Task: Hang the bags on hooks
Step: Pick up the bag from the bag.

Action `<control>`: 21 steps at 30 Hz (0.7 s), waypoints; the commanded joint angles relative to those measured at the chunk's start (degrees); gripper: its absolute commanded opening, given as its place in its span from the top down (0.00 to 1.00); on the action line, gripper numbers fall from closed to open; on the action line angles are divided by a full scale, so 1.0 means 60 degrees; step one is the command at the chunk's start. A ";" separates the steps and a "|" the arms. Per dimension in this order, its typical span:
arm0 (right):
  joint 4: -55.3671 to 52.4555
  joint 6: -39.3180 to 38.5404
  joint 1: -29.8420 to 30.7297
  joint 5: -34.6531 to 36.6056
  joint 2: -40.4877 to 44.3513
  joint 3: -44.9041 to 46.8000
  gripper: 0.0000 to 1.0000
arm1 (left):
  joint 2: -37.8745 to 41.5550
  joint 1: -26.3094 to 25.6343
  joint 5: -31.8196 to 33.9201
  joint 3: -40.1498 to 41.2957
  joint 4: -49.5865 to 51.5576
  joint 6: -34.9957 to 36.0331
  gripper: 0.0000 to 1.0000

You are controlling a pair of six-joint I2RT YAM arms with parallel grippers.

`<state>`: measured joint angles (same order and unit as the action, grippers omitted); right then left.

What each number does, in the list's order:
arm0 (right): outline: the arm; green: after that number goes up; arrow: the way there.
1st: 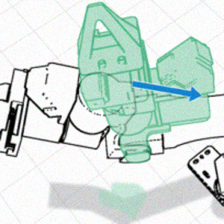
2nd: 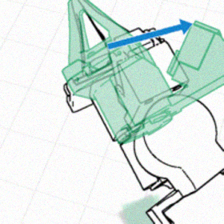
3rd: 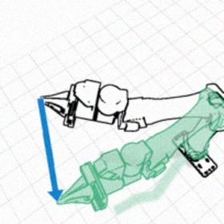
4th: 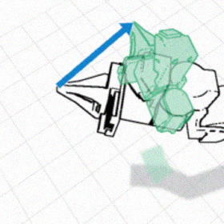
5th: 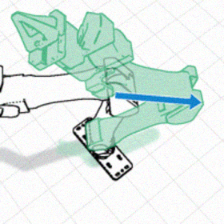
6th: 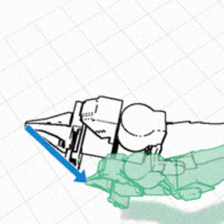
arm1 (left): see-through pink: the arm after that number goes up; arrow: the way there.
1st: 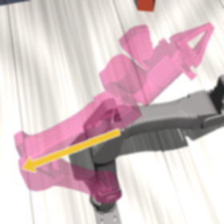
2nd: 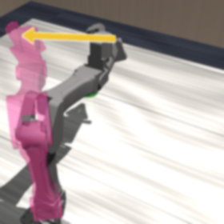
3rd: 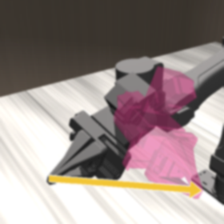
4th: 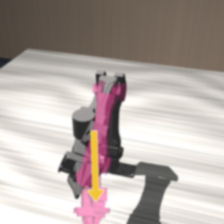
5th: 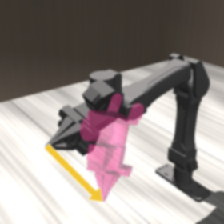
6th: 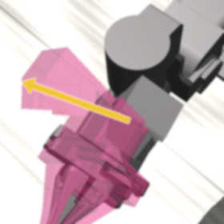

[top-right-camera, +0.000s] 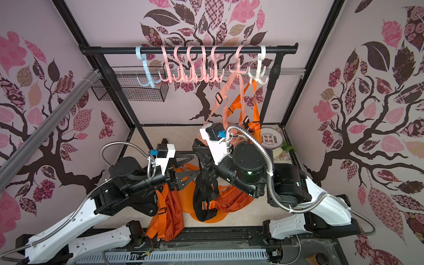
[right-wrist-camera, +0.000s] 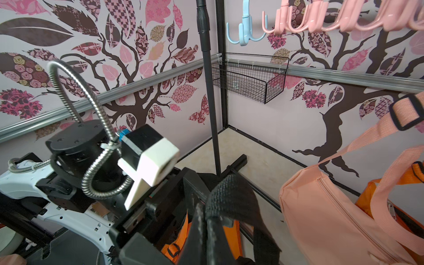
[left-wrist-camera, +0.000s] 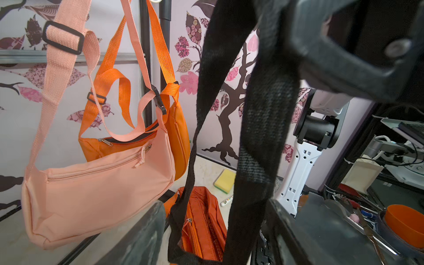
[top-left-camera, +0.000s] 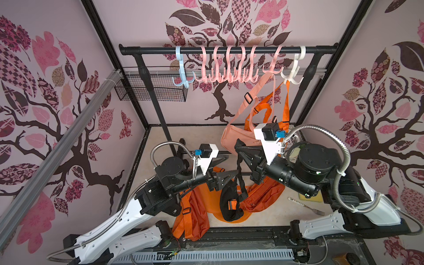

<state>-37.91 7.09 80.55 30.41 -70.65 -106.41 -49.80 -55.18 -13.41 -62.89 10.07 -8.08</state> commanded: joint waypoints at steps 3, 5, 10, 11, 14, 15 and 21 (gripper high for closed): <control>0.0532 -0.0186 -0.0007 0.0117 0.0065 0.0126 1.00 | -0.0205 -0.0032 -0.0360 -0.0441 -0.0104 -0.0105 0.25; 0.0501 -0.0175 0.0006 0.0145 0.0002 0.0123 1.00 | -0.0520 -0.0032 -0.0680 -0.0601 -0.0079 -0.0262 0.25; 0.0533 -0.0069 0.0007 0.0160 0.0162 0.0365 1.00 | -0.0709 -0.0033 -0.0352 -0.0750 0.0165 -0.0125 0.40; 0.0559 -0.0055 0.0005 0.0161 0.0210 0.0416 1.00 | -0.0717 -0.0032 -0.0249 -0.0818 0.0289 -0.0087 0.43; 0.0626 -0.0012 0.0007 0.0117 0.0335 0.0544 1.00 | -0.0836 -0.0040 0.0159 -0.0974 0.0577 0.0036 0.57; 0.0624 0.0003 0.0007 0.0102 0.0361 0.0560 1.00 | -0.0872 -0.0032 0.0267 -0.1051 0.0682 0.0124 0.64; 0.0768 0.0064 0.0005 0.0439 0.0875 0.1571 1.00 | -0.0545 -0.0033 0.0997 -0.1453 0.1243 0.0432 0.93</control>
<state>-34.92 7.31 80.55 31.00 -68.12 -98.61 -54.76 -55.22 -10.59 -67.57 16.16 -7.09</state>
